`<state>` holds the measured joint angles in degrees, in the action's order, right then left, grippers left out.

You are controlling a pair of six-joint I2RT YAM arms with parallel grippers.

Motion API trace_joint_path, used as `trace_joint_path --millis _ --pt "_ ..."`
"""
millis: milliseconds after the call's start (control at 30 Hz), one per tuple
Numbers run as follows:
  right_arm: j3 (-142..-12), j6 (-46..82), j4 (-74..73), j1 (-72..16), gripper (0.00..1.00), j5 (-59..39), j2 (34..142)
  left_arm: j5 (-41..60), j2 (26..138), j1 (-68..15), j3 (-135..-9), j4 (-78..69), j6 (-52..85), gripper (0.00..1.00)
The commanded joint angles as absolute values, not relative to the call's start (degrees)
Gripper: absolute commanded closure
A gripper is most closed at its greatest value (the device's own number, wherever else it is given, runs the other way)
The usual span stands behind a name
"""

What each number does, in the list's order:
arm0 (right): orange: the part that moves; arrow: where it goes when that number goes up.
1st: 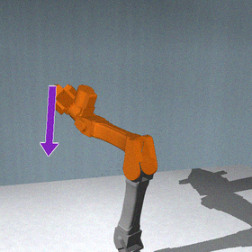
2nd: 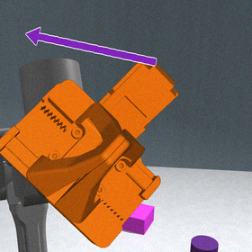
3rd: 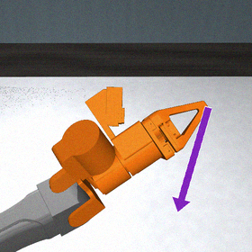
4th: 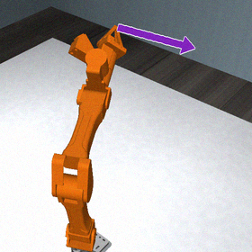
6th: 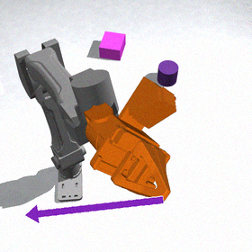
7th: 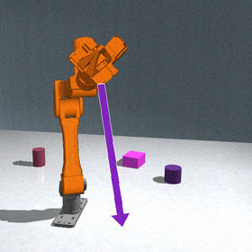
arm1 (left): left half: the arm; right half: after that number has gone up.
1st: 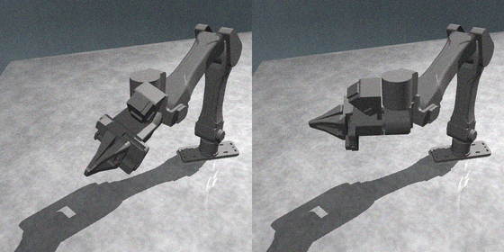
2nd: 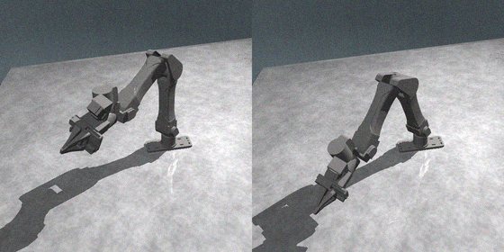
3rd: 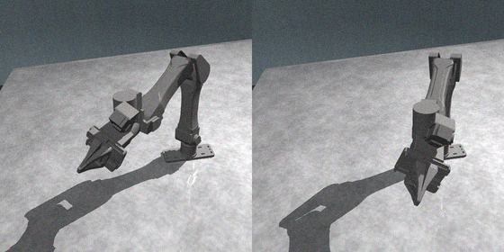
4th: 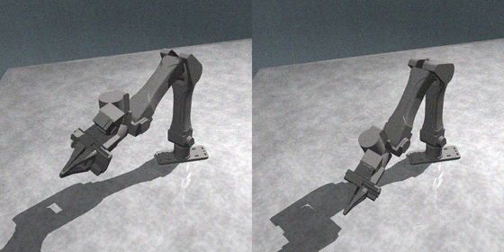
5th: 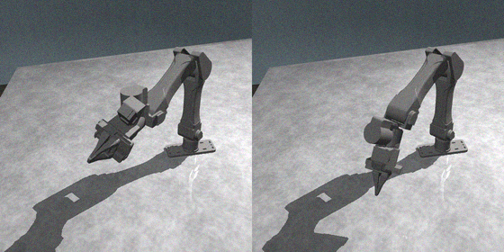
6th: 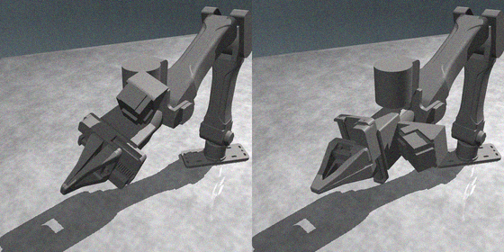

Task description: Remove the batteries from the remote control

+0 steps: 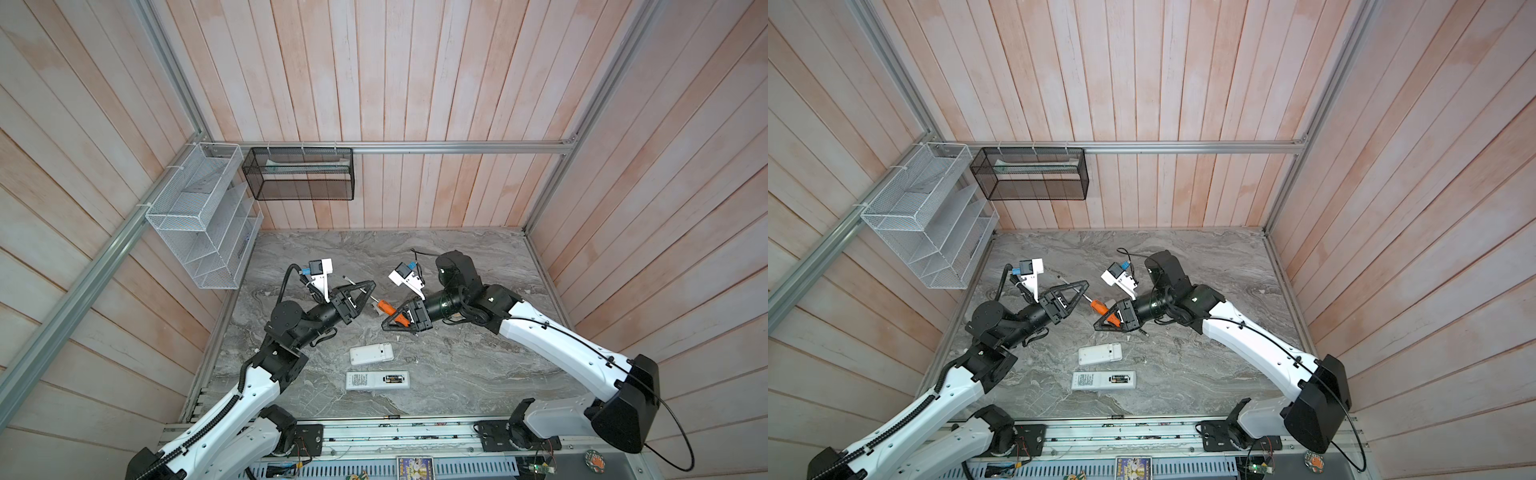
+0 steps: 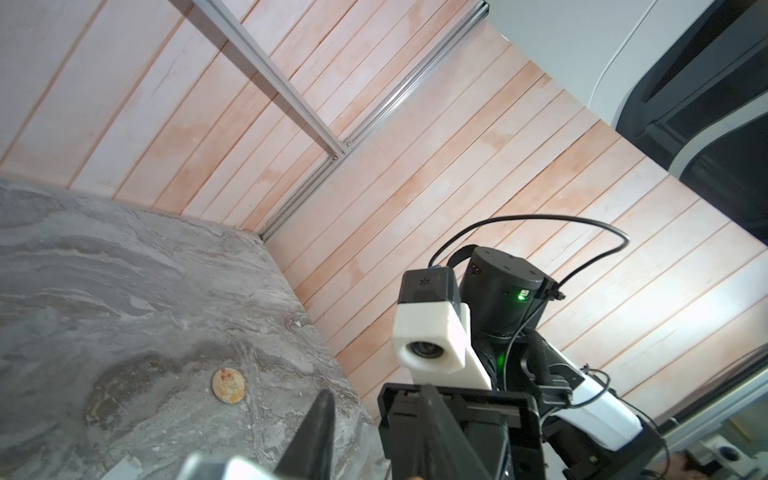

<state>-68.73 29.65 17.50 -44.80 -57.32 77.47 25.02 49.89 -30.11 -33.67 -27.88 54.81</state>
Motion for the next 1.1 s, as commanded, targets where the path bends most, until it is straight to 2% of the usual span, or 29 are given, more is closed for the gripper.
trace_joint_path --millis 0,133,200,333,433,567,633,767,867,1000,1067 --pt "-69.3 32.7 15.8 -44.9 1.00 -57.6 77.7 25.8 49.6 -30.1 -33.5 -32.6 54.7 1.00" --pt "-67.9 34.3 12.6 -44.8 0.98 -56.3 77.2 24.1 49.3 -30.1 -32.9 -33.2 55.9 1.00" --pt "-66.7 35.6 10.0 -44.6 0.82 -54.3 75.9 22.0 48.5 -30.1 -32.2 -33.4 57.0 1.00" --pt "-60.5 40.6 -1.9 -44.3 0.37 -46.8 70.3 15.3 46.3 -30.1 -30.8 -29.7 61.9 1.00" --pt "-55.5 40.2 -7.8 -45.5 0.19 -38.2 66.0 11.5 45.7 -30.1 -31.0 -25.3 67.4 1.00" --pt "-49.1 42.1 -17.0 -47.1 0.03 -32.9 63.2 9.3 45.9 -30.1 -31.8 -22.3 71.9 1.00" --pt "-47.8 42.2 -19.5 -48.0 0.02 -32.1 63.7 8.0 45.9 -30.1 -31.9 -21.3 74.8 1.00" --pt "-50.5 33.7 -12.3 -51.3 0.02 -24.4 64.4 7.1 46.1 -30.1 -33.0 -18.9 78.5 1.00" --pt "-49.5 32.7 -15.3 -51.6 0.03 -22.3 64.3 7.5 46.6 -30.1 -34.2 -17.7 78.9 1.00" --pt "-49.8 33.3 -18.6 -51.6 0.16 -23.2 66.5 7.1 46.6 -30.1 -33.4 -18.9 81.1 1.00" --pt "-50.2 33.8 -19.6 -51.5 0.30 -23.6 67.7 6.9 46.4 -30.1 -33.0 -19.0 81.8 1.00"
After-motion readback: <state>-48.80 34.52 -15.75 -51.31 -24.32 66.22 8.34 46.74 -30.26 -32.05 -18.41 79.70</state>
